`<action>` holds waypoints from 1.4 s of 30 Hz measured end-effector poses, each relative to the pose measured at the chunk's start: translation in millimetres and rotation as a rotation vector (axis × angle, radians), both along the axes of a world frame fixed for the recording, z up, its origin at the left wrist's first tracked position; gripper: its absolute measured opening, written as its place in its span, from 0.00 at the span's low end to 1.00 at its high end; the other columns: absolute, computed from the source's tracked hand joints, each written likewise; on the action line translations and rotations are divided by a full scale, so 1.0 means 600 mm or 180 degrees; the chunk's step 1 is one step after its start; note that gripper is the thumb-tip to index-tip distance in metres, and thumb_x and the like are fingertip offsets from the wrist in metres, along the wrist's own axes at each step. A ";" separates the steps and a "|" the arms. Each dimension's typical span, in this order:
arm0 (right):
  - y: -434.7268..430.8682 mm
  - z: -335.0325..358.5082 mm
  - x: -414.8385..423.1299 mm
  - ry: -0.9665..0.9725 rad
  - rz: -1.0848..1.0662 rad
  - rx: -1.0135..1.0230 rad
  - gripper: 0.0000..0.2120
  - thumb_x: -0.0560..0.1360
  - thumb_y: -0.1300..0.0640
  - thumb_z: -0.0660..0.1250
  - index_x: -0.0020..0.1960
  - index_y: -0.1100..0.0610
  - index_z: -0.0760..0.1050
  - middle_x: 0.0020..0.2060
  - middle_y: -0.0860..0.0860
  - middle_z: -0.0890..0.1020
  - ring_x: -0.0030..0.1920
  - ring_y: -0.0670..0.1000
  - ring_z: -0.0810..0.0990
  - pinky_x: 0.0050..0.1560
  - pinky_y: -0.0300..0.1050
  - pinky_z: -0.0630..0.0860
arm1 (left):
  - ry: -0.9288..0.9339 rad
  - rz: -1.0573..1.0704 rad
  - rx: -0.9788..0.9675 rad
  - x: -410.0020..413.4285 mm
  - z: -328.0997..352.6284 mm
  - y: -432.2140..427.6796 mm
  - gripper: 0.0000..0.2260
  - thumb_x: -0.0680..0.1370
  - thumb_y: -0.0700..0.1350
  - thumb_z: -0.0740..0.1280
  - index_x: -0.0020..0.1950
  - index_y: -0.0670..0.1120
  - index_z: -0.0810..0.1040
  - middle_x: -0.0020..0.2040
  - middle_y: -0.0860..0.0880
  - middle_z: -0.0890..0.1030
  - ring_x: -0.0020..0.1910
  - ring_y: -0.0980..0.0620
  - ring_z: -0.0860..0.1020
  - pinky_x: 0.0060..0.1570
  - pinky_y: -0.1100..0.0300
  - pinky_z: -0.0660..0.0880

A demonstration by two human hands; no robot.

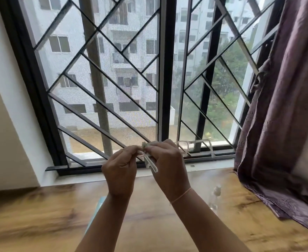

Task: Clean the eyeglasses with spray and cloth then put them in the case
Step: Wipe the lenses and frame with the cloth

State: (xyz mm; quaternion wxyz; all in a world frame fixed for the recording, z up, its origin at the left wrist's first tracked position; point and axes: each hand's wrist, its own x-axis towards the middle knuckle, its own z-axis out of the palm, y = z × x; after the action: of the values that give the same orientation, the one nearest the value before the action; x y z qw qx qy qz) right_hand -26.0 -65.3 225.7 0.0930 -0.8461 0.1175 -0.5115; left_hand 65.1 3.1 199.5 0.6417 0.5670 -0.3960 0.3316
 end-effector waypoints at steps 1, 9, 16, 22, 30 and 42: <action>-0.003 0.002 0.000 -0.0053 -0.0058 -0.0006 0.02 0.70 0.62 0.71 0.40 0.60 0.82 0.35 0.52 0.83 0.36 0.52 0.76 0.39 0.44 0.74 | 0.0018 0.0000 -0.0021 0.001 0.001 0.000 0.09 0.70 0.39 0.64 0.39 0.38 0.84 0.39 0.49 0.83 0.38 0.55 0.81 0.39 0.57 0.78; 0.003 -0.050 -0.028 0.0018 -0.0289 -0.0147 0.04 0.69 0.65 0.69 0.42 0.61 0.82 0.38 0.53 0.83 0.41 0.54 0.78 0.43 0.45 0.77 | -0.0121 0.0127 0.0100 0.008 -0.003 -0.002 0.10 0.72 0.40 0.64 0.39 0.39 0.84 0.37 0.47 0.84 0.38 0.56 0.81 0.39 0.58 0.78; -0.005 -0.094 -0.078 -0.0303 -0.0335 0.0201 0.09 0.66 0.65 0.69 0.44 0.58 0.83 0.39 0.50 0.83 0.38 0.51 0.78 0.42 0.39 0.74 | -0.0130 0.0247 0.0076 0.012 -0.005 0.000 0.08 0.70 0.37 0.64 0.39 0.40 0.84 0.38 0.52 0.82 0.38 0.56 0.80 0.37 0.56 0.77; -0.031 -0.080 -0.107 -0.0855 -0.0568 0.0934 0.11 0.65 0.72 0.71 0.44 0.60 0.84 0.43 0.53 0.83 0.44 0.45 0.80 0.49 0.31 0.74 | -0.0028 0.0174 -0.0043 0.026 -0.009 0.002 0.12 0.69 0.31 0.67 0.42 0.47 0.83 0.37 0.48 0.84 0.36 0.49 0.83 0.36 0.50 0.80; -0.013 -0.064 -0.099 -0.0592 -0.0762 0.0686 0.19 0.64 0.76 0.68 0.53 0.64 0.80 0.50 0.57 0.80 0.50 0.44 0.75 0.55 0.25 0.67 | -0.0109 0.0283 0.0097 0.021 -0.014 0.004 0.08 0.71 0.38 0.64 0.39 0.42 0.84 0.36 0.47 0.84 0.37 0.52 0.82 0.35 0.53 0.78; -0.050 -0.076 -0.066 -0.0015 -0.0735 0.0414 0.20 0.62 0.73 0.71 0.52 0.62 0.80 0.46 0.57 0.81 0.46 0.58 0.79 0.51 0.39 0.71 | 0.0318 0.0045 -0.0118 0.014 -0.011 0.015 0.09 0.70 0.40 0.64 0.40 0.40 0.84 0.37 0.46 0.83 0.36 0.51 0.82 0.36 0.52 0.79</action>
State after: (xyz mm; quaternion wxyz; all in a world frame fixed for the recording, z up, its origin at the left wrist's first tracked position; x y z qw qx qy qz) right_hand -65.4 -95.2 180.0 0.0885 -0.8179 0.2468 -0.5121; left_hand 73.3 11.9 193.1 0.6687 0.5737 -0.3532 0.3147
